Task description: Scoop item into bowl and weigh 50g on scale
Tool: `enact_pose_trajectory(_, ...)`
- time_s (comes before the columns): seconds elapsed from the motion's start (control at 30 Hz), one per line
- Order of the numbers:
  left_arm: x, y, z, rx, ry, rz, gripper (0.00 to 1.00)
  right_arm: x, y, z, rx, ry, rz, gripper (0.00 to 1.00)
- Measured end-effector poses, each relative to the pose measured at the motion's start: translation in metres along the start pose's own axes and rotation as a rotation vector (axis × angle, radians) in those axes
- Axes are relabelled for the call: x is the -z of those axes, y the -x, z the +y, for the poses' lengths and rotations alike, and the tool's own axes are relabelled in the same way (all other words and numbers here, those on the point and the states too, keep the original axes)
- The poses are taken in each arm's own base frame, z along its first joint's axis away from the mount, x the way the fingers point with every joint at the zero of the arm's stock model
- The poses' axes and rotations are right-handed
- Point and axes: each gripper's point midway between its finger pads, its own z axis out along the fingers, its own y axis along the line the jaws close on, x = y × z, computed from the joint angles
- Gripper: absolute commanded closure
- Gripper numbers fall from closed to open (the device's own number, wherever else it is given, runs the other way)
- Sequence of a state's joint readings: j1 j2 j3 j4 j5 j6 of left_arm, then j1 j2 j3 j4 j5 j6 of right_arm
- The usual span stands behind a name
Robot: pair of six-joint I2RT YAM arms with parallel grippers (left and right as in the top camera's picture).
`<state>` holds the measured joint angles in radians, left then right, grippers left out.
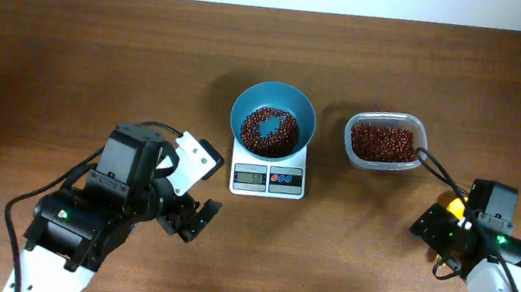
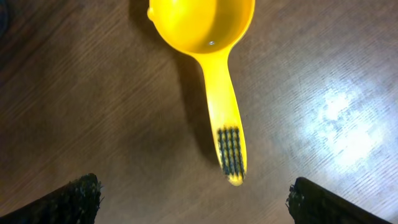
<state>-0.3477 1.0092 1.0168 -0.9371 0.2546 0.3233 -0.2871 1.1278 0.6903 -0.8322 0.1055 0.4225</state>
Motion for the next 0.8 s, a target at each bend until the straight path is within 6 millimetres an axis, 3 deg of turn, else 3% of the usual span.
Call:
enact_pose_trajectory(0.17,0.000,0.000,0.000,0.000,0.000,0.000,0.01,0.004,-0.017,-0.004,-0.055,-0.014,0.079,0.01)
enact_pose_trajectory(0.27,0.000,0.000,0.000,0.000,0.000,0.000,0.01,0.009,-0.015,0.003,-0.052,0.021,0.073,0.01)
enact_pose_trajectory(0.4,0.000,0.000,0.000,0.000,0.000,0.000,0.01,0.075,0.031,0.035,0.036,0.177,-0.162,0.01)
enact_pose_trajectory(0.5,0.000,0.000,0.000,0.000,0.000,0.000,0.01,0.149,0.066,0.049,0.044,0.299,-0.393,0.01)
enact_pose_trajectory(0.57,0.000,0.000,0.000,0.000,0.000,0.000,0.01,0.191,0.075,0.047,0.035,0.357,-0.516,0.01)
enact_pose_trajectory(0.63,0.000,0.000,0.000,0.000,0.000,0.000,0.01,0.203,0.071,0.043,0.032,0.371,-0.547,0.01)
enact_pose_trajectory(0.8,0.000,0.000,0.000,0.000,0.000,0.000,0.01,0.197,0.053,0.030,0.059,0.314,-0.503,0.01)
